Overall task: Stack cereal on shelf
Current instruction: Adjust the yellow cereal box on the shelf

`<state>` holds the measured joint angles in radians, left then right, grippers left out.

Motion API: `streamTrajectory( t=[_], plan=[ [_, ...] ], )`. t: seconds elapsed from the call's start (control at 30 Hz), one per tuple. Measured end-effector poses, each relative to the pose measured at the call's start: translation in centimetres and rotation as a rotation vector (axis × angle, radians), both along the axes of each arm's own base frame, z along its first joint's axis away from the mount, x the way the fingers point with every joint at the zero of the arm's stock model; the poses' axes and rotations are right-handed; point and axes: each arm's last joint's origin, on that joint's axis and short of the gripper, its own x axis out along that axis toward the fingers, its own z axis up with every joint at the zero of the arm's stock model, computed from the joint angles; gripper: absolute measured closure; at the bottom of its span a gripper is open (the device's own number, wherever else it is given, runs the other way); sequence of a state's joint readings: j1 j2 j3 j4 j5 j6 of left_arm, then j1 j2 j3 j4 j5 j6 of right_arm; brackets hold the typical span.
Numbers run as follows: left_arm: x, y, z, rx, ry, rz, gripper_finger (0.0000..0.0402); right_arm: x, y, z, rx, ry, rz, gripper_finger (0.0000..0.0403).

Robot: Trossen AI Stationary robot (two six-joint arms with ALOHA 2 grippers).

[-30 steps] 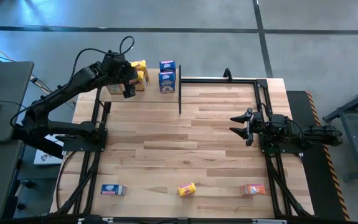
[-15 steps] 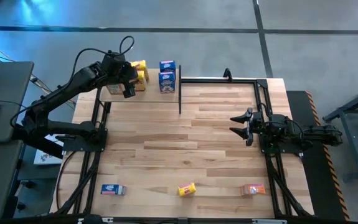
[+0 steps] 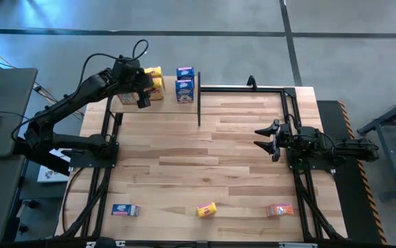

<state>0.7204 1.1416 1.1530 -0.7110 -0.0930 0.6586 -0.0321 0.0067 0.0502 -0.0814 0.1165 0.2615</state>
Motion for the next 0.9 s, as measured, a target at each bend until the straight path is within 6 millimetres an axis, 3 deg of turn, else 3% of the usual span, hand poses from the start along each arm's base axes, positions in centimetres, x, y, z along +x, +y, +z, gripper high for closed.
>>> streamTrajectory(
  t=[0.73, 0.9],
  plan=[
    [0.34, 0.29, -0.30, -0.018, -0.006, 0.017, 0.0178, 0.00, 0.00, 0.00, 0.000, 0.000, 0.000, 0.0153],
    [0.03, 0.04, -0.01, -0.008, -0.013, 0.037, 0.0154, 0.00, 0.00, 0.00, 0.000, 0.000, 0.000, 0.0153]
  ],
)
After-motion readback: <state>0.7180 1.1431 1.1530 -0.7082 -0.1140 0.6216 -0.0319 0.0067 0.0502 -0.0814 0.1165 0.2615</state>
